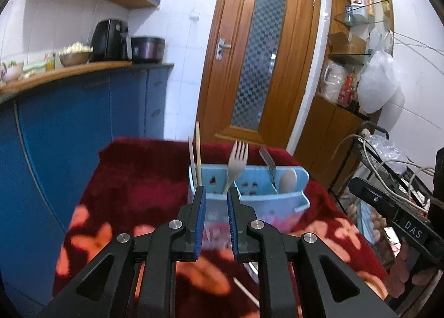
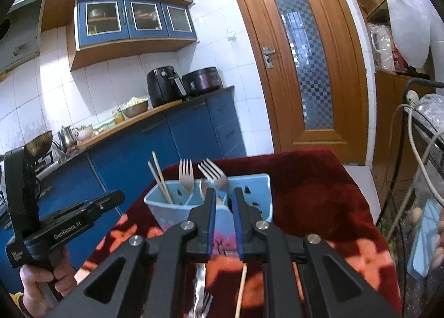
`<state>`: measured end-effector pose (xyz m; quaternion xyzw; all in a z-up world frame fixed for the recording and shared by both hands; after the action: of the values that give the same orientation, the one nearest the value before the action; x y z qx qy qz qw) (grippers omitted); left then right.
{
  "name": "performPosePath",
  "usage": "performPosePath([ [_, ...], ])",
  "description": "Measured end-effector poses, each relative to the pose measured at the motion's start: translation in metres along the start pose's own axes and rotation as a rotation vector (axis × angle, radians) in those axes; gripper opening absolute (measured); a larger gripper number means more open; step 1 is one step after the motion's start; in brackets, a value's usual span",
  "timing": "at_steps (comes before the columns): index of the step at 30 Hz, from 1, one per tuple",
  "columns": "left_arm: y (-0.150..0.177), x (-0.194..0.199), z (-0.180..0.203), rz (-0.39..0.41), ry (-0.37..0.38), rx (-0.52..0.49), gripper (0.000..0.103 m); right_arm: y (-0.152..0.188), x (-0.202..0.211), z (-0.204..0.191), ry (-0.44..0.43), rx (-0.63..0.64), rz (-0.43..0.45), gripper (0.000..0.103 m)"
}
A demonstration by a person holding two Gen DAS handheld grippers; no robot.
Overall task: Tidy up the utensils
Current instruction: 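Open both tools to release the utensils and lift out of the caddy, then move both tools down toward the remaining utensils on the blanket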
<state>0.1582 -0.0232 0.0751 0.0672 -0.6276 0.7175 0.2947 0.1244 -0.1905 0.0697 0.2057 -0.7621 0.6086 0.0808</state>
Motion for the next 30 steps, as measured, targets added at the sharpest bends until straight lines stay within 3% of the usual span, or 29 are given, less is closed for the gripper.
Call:
performPosePath([
  [7, 0.039, -0.006, -0.003, -0.130, -0.016, 0.027, 0.015, 0.029, 0.018, 0.006, 0.065, -0.020, -0.097, 0.014],
  [14, 0.077, -0.017, -0.003, -0.267, -0.021, 0.065, 0.015, 0.066, 0.025, 0.018, 0.075, -0.064, -0.199, 0.019],
  [30, 0.112, -0.044, 0.022, -0.475, 0.031, 0.098, 0.015, 0.110, 0.029, 0.044, 0.077, -0.125, -0.294, 0.024],
])
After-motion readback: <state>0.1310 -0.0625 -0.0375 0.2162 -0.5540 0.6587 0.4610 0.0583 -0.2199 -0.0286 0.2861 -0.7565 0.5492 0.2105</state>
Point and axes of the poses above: each gripper's, at about its wrist camera, not at the fingertips, and x roughly against the way its jaws point, z to its right, y to its underside, the point moved 5 cm from there along -x, roughly the way its jaws point, and after that the axes turned 1 degree about x, right-handed, at the moved point
